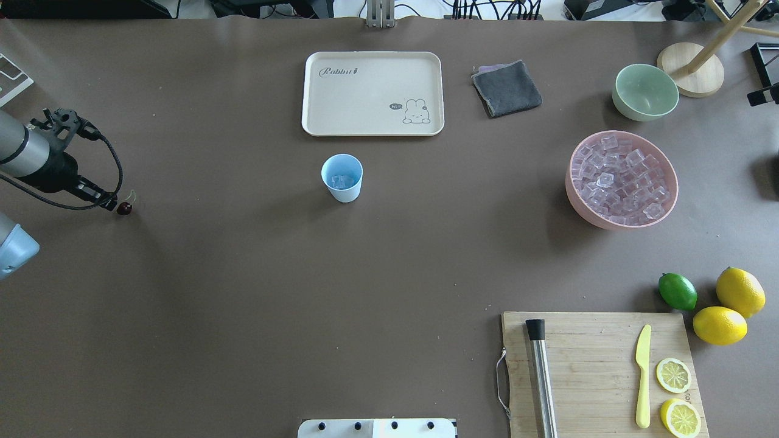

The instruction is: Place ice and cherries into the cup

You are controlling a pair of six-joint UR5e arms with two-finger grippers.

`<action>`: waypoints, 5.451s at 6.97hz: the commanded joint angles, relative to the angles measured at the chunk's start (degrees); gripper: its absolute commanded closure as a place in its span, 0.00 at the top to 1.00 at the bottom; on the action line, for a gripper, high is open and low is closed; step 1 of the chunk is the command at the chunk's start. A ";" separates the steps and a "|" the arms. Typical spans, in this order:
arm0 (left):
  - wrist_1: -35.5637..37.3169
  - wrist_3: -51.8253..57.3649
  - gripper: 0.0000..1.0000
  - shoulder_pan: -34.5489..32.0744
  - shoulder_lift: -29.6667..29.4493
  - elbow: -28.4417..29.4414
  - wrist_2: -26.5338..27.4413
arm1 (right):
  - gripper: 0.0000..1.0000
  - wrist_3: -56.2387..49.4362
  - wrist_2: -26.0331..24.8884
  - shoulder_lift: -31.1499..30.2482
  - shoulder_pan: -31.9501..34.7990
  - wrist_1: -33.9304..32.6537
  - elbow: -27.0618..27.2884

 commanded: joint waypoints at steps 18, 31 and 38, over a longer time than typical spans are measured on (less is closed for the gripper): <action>-6.10 -17.92 0.00 14.95 -28.49 0.28 17.22 | 1.00 0.00 1.02 -1.88 -0.90 -0.01 -0.85; -5.50 -18.45 0.98 2.01 -21.63 -1.21 8.84 | 1.00 -6.33 -5.73 -4.34 -0.99 -1.32 -1.90; 16.97 -10.16 0.98 -22.46 -10.23 -0.77 -0.44 | 1.00 -5.02 -7.67 -1.09 4.55 -15.21 -0.77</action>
